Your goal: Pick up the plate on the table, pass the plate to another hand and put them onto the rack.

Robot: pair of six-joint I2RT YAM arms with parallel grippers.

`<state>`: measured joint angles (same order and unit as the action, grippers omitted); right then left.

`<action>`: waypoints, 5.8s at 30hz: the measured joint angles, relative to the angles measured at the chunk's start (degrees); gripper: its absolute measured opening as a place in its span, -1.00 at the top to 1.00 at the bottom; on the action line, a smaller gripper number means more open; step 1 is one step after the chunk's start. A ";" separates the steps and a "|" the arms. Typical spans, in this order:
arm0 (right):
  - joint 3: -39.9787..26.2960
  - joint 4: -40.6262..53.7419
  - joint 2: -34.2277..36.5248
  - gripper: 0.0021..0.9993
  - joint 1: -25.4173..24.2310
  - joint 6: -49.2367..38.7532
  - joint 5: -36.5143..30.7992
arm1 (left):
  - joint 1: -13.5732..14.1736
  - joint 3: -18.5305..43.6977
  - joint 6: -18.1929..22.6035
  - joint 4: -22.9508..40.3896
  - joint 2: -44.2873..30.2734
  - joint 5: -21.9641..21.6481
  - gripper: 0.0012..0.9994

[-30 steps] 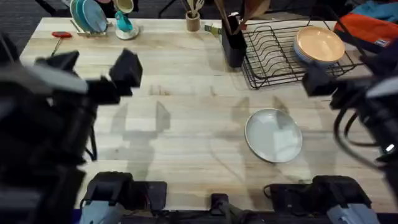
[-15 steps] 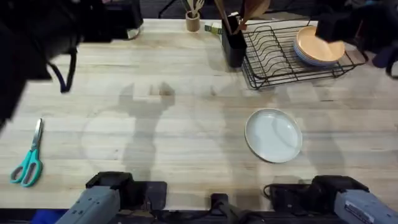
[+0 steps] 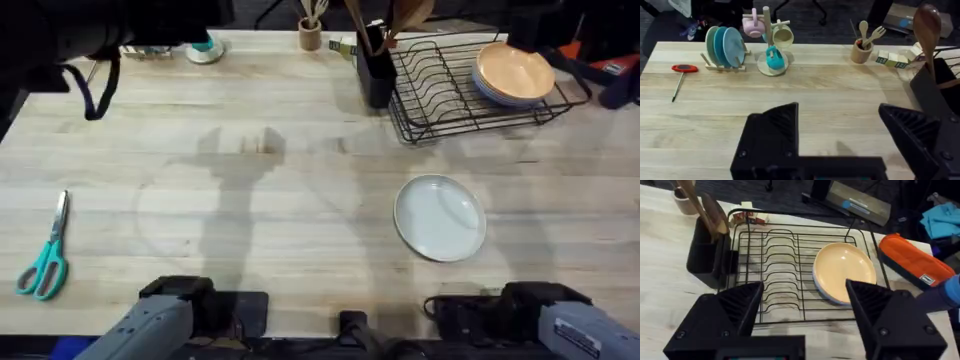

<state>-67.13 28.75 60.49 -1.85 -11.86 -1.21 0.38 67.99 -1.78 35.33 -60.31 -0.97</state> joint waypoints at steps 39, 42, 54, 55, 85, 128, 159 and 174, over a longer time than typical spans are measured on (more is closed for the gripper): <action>-0.02 3.28 0.00 -0.99 -10.56 0.94 -1.14 | 34.32 0.07 -6.30 -0.11 -12.19 3.91 -0.99; -0.02 3.28 0.00 -0.99 -10.56 0.94 -1.14 | 36.60 0.07 -10.05 -0.09 -14.31 2.56 -0.99; -0.02 3.29 -0.02 -0.99 -10.56 0.94 -1.14 | 43.28 0.07 -20.58 0.27 -19.94 2.87 -0.99; -0.02 3.28 -0.02 -0.99 -10.56 0.94 -1.14 | 43.71 0.07 -21.31 0.29 -20.39 2.94 -0.99; -0.04 3.30 0.00 -0.99 -10.56 0.94 -1.14 | 53.39 0.11 -22.62 2.54 -36.38 3.34 -0.99; -0.15 3.39 1.84 -0.99 -10.56 0.94 -1.14 | 59.71 0.50 -19.41 -1.71 -44.81 -3.13 -0.96; -0.20 3.43 1.84 -0.99 -10.56 0.94 -1.14 | 55.31 1.49 -19.66 -2.60 -44.85 1.46 0.92; -0.20 3.41 1.84 -0.99 -10.56 0.94 -1.14 | 46.79 8.85 -19.50 9.46 -44.87 0.68 0.92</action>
<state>-67.33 32.16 62.33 -12.40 -10.92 -2.35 47.17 76.84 -21.28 44.80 -105.18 -0.29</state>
